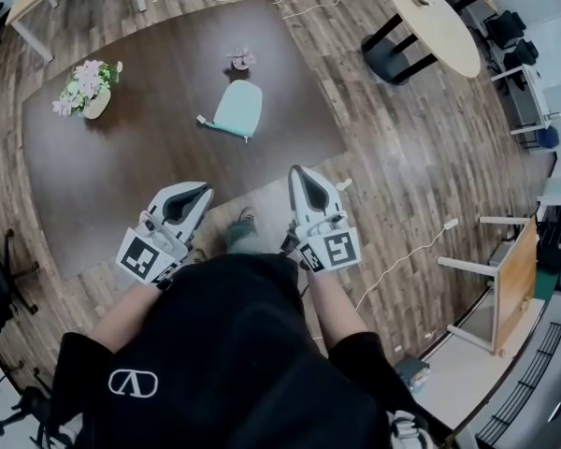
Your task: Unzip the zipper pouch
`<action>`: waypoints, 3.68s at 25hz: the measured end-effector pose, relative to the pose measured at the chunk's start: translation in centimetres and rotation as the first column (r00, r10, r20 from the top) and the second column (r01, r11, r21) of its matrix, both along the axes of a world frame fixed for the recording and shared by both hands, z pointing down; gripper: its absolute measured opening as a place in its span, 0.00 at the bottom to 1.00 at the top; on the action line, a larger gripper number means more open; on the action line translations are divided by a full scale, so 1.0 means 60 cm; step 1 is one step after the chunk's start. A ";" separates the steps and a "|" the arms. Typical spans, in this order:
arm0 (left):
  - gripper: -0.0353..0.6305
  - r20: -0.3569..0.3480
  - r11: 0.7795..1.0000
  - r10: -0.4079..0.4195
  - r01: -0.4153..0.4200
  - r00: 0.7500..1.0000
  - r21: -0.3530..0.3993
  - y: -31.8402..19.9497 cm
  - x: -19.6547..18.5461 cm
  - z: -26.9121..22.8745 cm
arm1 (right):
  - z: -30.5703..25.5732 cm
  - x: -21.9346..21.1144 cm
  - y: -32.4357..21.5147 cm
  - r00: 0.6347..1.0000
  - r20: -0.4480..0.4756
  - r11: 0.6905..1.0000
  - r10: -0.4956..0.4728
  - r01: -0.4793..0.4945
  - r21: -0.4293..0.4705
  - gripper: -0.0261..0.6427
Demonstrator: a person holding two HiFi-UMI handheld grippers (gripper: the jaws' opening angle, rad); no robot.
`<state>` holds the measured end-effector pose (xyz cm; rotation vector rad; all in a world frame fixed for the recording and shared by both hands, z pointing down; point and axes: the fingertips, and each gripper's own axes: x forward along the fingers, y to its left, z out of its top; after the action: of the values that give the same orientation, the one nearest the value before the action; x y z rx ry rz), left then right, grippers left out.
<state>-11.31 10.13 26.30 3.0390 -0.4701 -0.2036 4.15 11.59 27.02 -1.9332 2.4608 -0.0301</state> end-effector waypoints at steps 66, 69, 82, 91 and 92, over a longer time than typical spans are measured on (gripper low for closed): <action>0.06 0.521 0.939 -0.015 0.191 0.854 -0.285 -0.257 0.214 0.530 | 0.684 0.039 -0.401 0.835 -0.041 0.509 -0.549 0.295 -0.809 0.04; 0.06 0.567 0.911 0.006 0.229 0.823 -0.342 -0.258 0.224 0.575 | 0.684 0.040 -0.400 0.831 -0.032 0.506 -0.555 0.306 -0.806 0.03; 0.51 0.684 0.717 0.031 0.460 0.729 -0.524 -0.292 0.263 0.690 | 0.686 0.042 -0.399 0.835 -0.027 0.521 -0.549 0.317 -0.792 0.04; 0.40 0.715 0.667 0.006 0.530 0.699 -0.523 -0.291 0.277 0.695 | 0.685 0.045 -0.398 0.837 -0.029 0.530 -0.546 0.319 -0.786 0.03; 0.40 0.722 0.648 -0.006 0.553 0.691 -0.524 -0.293 0.279 0.696 | 0.685 0.046 -0.398 0.839 -0.027 0.531 -0.544 0.319 -0.785 0.03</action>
<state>5.43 -7.43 68.03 2.1084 -0.8549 0.9082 6.89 -12.31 68.11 -1.4199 3.4527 -1.0502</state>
